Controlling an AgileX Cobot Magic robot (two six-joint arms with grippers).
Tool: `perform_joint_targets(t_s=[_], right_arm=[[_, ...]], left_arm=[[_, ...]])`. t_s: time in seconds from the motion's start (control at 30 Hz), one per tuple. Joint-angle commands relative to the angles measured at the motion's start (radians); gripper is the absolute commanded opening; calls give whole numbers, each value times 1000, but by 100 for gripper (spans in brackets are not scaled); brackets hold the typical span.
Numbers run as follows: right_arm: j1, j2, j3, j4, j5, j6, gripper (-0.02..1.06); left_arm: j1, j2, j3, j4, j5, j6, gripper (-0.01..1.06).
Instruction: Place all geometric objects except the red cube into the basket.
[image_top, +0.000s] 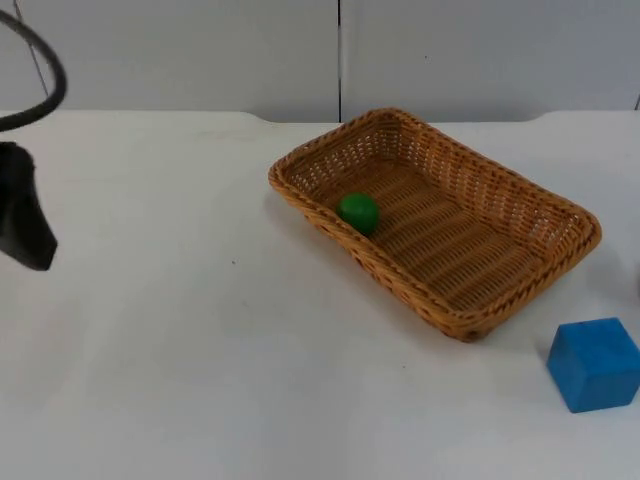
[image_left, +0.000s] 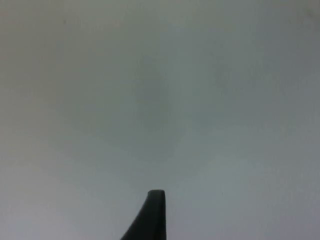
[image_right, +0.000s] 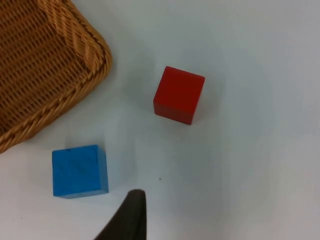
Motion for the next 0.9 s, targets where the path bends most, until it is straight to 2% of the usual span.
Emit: perform_joint_targets(t_s=[0.0, 0.13, 0.2, 0.33, 0.57, 0.87], right_arm=[[-5, 0, -8, 9, -13, 0, 105], [-5, 0, -8, 14, -13, 0, 105], [-5, 0, -8, 14, -13, 0, 105], [-5, 0, -8, 14, -13, 0, 105], [-5, 0, -8, 20, -6, -5, 105], [20, 8, -8, 150, 53, -147, 105]], left_arm=[[2, -44, 18, -4, 6, -5, 90], [2, -137, 35, -10, 2, -5, 97], [2, -200, 46, -4, 4, -5, 105], [2, -289, 99, 29, 4, -5, 105], [2, -330, 161, 29, -6, -5, 105], [2, -340, 161, 27, -5, -5, 105]])
